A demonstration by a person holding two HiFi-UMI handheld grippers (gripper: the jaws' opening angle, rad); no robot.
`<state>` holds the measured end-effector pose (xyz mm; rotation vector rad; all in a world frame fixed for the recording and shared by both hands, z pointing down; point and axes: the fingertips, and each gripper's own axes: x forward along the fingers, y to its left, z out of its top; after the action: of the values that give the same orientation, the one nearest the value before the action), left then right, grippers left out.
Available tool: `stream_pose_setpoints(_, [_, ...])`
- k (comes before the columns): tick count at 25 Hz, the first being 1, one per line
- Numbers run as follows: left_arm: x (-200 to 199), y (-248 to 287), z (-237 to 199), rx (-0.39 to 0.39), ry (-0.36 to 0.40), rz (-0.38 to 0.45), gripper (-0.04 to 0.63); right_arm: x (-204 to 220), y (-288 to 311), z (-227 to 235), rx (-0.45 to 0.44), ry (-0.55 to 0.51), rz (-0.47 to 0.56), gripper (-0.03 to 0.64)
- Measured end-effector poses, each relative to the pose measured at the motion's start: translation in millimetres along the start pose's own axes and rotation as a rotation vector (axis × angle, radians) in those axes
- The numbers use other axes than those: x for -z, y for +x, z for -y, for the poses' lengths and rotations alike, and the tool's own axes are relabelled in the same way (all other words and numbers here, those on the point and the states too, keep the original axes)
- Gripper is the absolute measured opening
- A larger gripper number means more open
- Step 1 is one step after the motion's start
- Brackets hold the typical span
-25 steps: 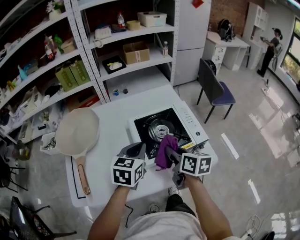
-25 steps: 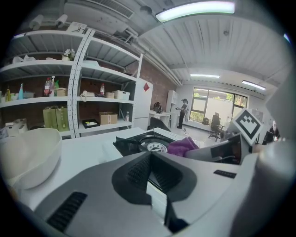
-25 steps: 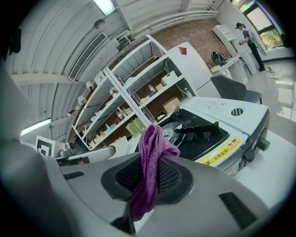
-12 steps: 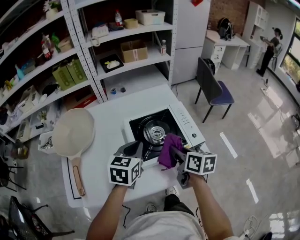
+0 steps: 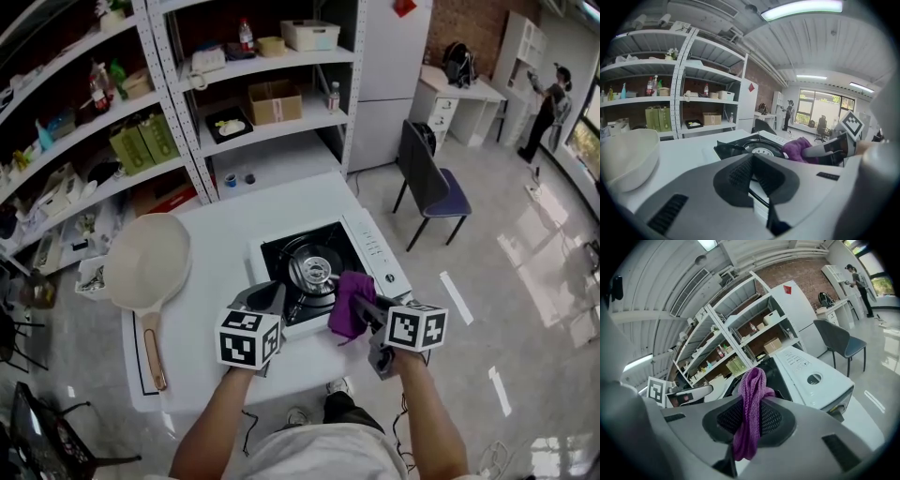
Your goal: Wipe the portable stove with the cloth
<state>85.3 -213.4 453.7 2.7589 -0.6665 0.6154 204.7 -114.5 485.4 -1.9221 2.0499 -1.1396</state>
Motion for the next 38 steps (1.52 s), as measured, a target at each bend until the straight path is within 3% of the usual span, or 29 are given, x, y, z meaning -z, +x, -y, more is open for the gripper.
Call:
stream_pose_setpoints(9, [-9.3, 2.5, -3.2, -0.024, -0.014, 0.014, 0.005, -47.1, -16.5, -44.0, -0.144, -0.192, -0.023, 0.061])
stream_pose_setpoints(16, [-20.2, 1.9, -13.7, -0.075, -0.040, 0.030, 0.005, -105.8, -3.2, -37.8, -0.142, -0.374, -0.058, 0.061])
stream_pose_setpoints(23, [-21.7, -3.6, -35.8, -0.175, -0.074, 0.038, 0.005, -133.1, 37.3, -4.1, -0.118, -0.503, -0.137, 0.061])
stream_pose_setpoints(30, [-21.0, -7.2, -50.0, -0.251, -0.092, 0.033, 0.005, -137.2, 76.8, 28.0, -0.005, -0.845, -0.255, 0.061])
stream_pose_setpoints(35, [-18.4, -3.5, -52.1, -0.263, -0.107, 0.024, 0.005, -111.8, 98.0, 29.3, -0.040, -0.947, -0.355, 0.061])
stream_pose_setpoints(38, [-16.6, -0.7, -48.7, -0.256, -0.103, 0.022, 0.005, -95.3, 104.2, 29.9, -0.071, -0.918, -0.399, 0.061])
